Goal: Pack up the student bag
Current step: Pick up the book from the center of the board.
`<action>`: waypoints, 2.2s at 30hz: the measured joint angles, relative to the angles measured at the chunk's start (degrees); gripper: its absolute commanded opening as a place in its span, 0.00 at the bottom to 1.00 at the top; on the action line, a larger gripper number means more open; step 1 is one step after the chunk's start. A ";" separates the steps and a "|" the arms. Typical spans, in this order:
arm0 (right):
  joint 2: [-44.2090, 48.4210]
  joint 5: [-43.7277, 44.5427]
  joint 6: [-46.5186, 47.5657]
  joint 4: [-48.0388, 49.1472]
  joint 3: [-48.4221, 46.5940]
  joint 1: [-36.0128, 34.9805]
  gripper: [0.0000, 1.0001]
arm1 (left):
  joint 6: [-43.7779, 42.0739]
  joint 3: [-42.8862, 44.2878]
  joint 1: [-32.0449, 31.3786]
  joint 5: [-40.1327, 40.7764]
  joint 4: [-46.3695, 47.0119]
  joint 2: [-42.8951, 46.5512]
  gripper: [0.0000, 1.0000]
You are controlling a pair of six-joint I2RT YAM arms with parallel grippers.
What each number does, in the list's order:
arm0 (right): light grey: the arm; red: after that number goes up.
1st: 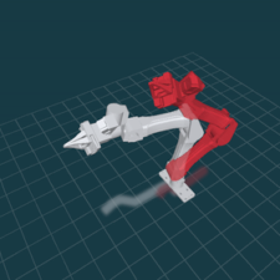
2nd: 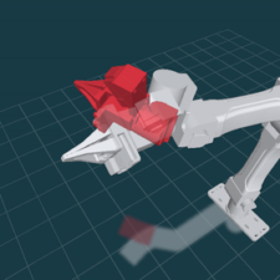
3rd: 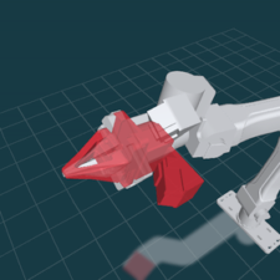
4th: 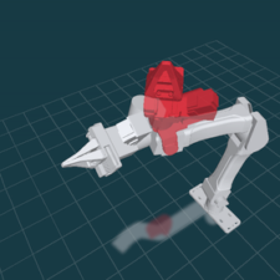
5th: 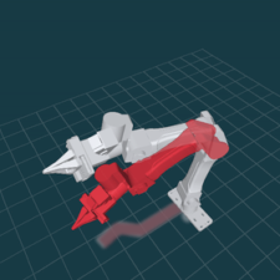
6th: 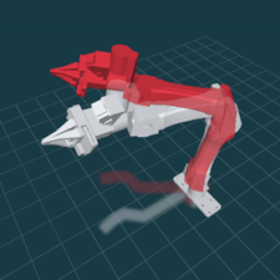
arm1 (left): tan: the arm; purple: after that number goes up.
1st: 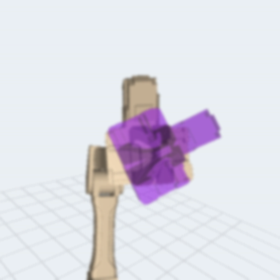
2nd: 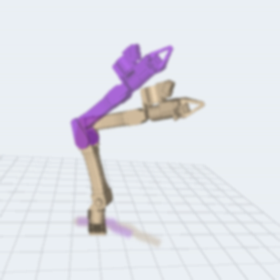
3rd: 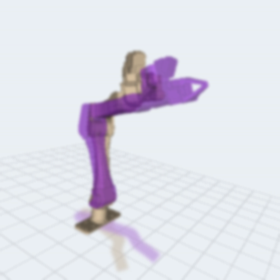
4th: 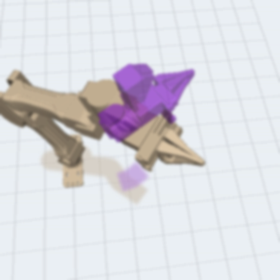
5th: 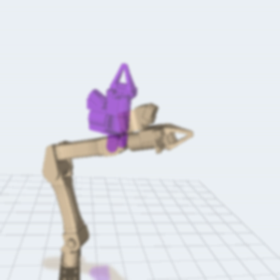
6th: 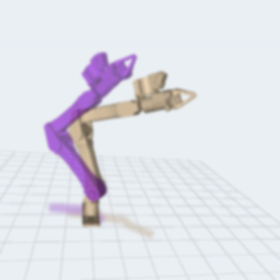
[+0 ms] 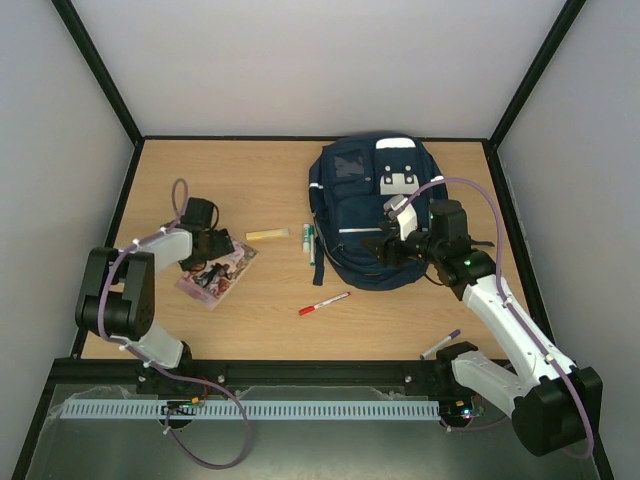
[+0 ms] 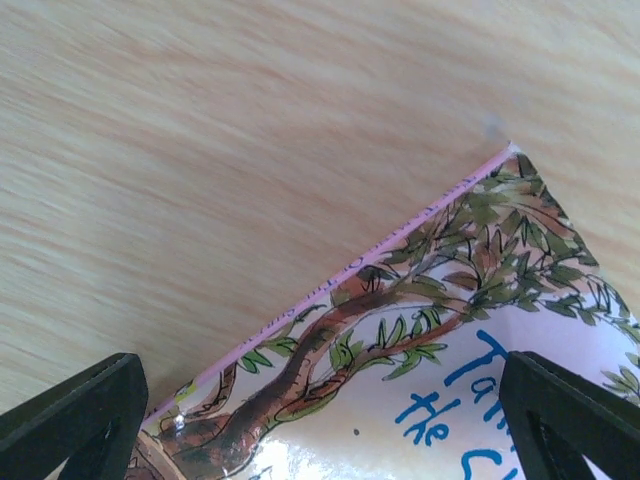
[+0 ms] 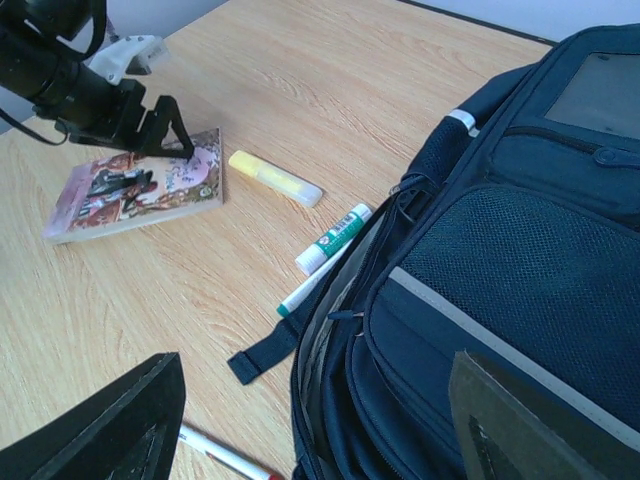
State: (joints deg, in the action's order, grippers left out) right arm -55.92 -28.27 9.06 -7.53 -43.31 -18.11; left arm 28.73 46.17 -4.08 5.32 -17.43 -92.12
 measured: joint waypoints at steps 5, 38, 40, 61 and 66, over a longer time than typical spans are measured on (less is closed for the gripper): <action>0.00 -0.35 0.02 -0.09 0.00 0.00 0.73 | 1.86 -4.04 -5.31 -0.11 0.79 3.72 0.99; -0.63 -1.66 0.44 -0.31 0.00 0.00 0.76 | 20.44 -6.80 -40.24 -4.04 -1.81 8.70 0.86; -1.03 -1.77 0.59 -0.33 0.00 0.00 0.76 | 20.92 -6.84 -40.39 -4.61 -2.69 9.16 0.85; -3.65 -3.02 0.90 -0.35 0.00 0.00 0.76 | 13.75 4.87 -40.98 -7.08 -6.01 7.69 0.47; -3.93 -2.93 1.01 -0.35 0.00 0.00 0.76 | 11.61 8.68 -41.05 -10.12 -1.60 -0.28 0.28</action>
State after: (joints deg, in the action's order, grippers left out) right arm -59.86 -31.20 10.07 -7.88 -43.31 -18.11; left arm 40.34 54.85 -45.12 -4.80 -19.03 -92.40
